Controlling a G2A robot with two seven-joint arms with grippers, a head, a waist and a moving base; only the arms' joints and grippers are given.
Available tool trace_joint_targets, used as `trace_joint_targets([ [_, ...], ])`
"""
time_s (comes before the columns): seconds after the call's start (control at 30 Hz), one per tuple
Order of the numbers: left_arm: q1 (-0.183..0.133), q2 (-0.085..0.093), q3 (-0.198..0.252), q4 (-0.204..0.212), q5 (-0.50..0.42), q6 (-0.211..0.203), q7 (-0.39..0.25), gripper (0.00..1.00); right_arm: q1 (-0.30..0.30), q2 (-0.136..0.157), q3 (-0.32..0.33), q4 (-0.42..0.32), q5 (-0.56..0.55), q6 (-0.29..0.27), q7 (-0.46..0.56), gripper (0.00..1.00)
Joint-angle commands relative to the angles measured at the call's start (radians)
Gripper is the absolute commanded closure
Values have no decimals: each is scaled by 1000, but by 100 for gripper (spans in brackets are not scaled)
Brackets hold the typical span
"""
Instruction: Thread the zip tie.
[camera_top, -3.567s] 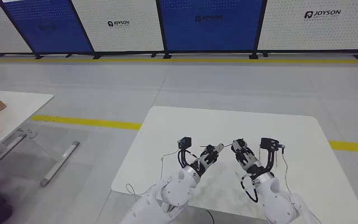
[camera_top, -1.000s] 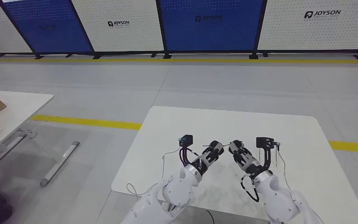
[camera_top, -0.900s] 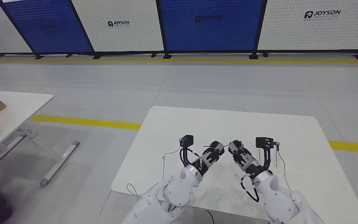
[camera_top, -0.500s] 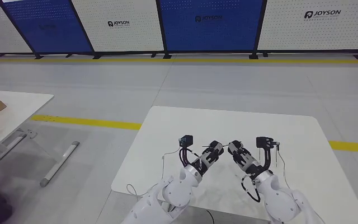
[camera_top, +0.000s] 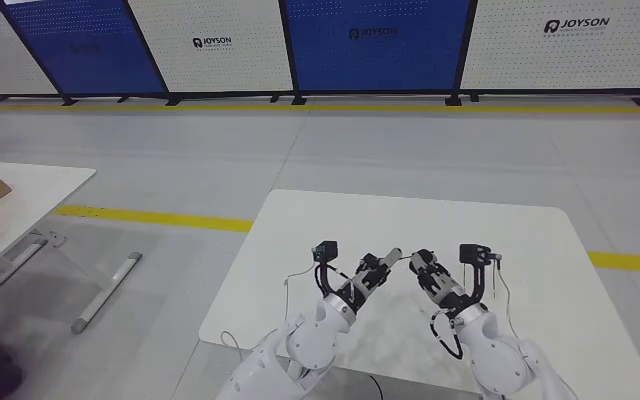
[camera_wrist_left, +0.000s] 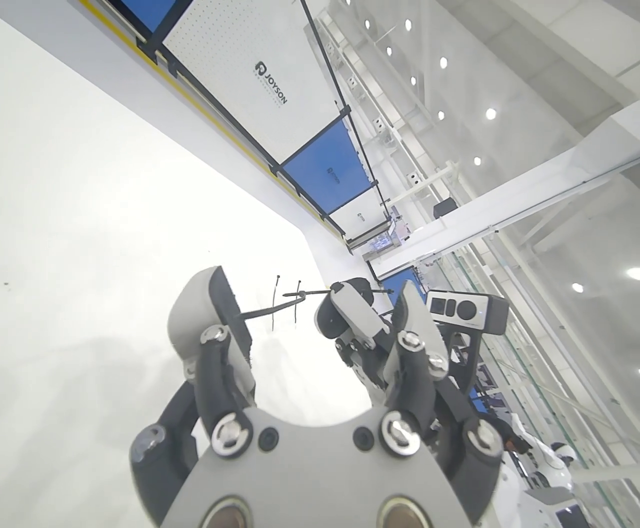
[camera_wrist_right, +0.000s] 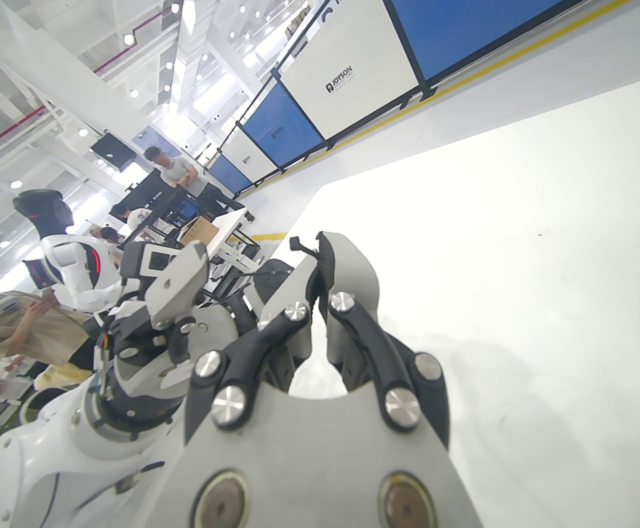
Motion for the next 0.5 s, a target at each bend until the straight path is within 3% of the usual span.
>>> trace_joint_targets([
  [0.0, 0, 0, -1, 1, -1, 0, 0, 97, -2, 0, 1, -1, 2, -2, -3, 100],
  [0.47, -4, -2, 2, 5, 14, 3, -14, 100, -8, -3, 1, -7, 11, -8, -11, 100],
])
